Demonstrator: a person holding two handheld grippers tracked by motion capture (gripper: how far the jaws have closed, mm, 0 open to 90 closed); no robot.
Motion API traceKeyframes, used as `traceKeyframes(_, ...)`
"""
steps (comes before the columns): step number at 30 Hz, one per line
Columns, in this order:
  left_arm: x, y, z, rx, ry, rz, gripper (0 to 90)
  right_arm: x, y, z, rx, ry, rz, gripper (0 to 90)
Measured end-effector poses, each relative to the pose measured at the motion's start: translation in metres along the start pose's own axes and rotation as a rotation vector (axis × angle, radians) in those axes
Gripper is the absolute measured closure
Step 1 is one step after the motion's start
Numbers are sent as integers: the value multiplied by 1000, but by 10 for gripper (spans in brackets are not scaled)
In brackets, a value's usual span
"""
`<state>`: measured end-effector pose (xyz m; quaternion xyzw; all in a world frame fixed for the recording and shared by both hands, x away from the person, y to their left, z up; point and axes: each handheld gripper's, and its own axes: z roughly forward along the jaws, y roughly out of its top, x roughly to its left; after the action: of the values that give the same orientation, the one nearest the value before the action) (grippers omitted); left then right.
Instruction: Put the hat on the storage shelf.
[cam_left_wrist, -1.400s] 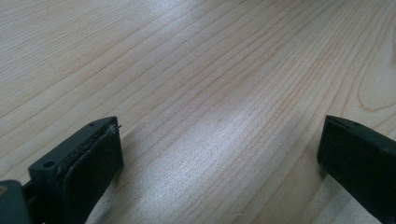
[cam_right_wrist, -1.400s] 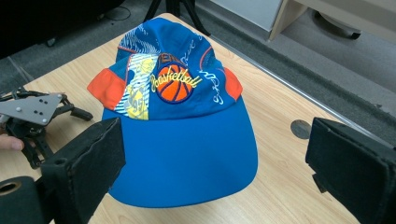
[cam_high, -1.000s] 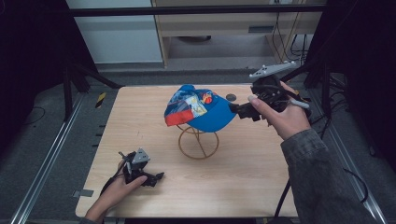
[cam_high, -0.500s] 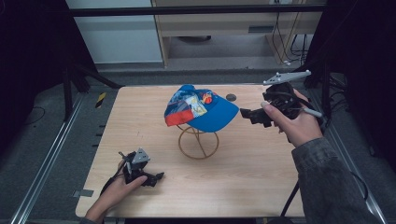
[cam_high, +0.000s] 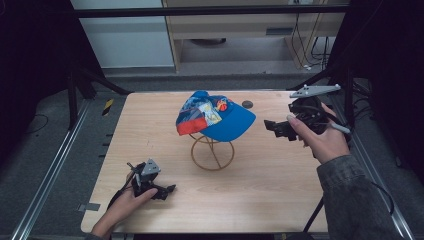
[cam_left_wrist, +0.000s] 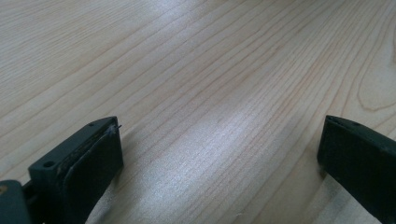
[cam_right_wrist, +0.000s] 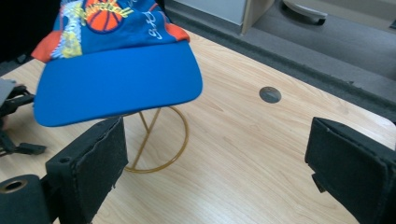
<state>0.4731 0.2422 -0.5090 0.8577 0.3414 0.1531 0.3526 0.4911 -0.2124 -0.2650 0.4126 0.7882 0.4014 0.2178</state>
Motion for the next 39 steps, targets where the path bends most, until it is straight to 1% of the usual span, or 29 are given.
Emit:
traceKeyframes(9,0,0,0,-3,0,-2,0,-7,-16,0,-8,-19,15,62)
traceKeyframes(12,0,0,0,-3,0,-3,0,-9,-24,0,-14,-29,23,65)
traceKeyframes(16,0,0,0,-1,0,-1,0,-11,-34,4,-13,-36,18,76)
traceKeyframes(17,0,0,0,-1,0,-1,0,-11,-34,4,-13,-36,18,76)
traceKeyframes(20,0,0,0,3,0,2,0,-12,-45,9,-10,-44,23,82)
traceKeyframes(23,0,0,0,0,-1,-2,0,-12,-50,12,-7,-47,28,80)
traceKeyframes(24,0,0,0,2,0,-1,0,-12,-58,16,-2,-51,31,78)
traceKeyframes(28,0,0,0,1,0,-3,0,-12,-70,24,3,-55,40,75)
traceKeyframes(29,0,0,0,1,0,-3,0,-12,-70,24,3,-55,40,75)
traceKeyframes(31,0,0,0,1,1,-2,0,-10,-78,29,2,-47,48,75)
traceKeyframes(33,0,0,0,3,1,1,0,-8,-86,35,10,-40,40,75)
traceKeyframes(39,0,0,0,3,1,-1,0,-4,-96,43,16,-34,32,76)
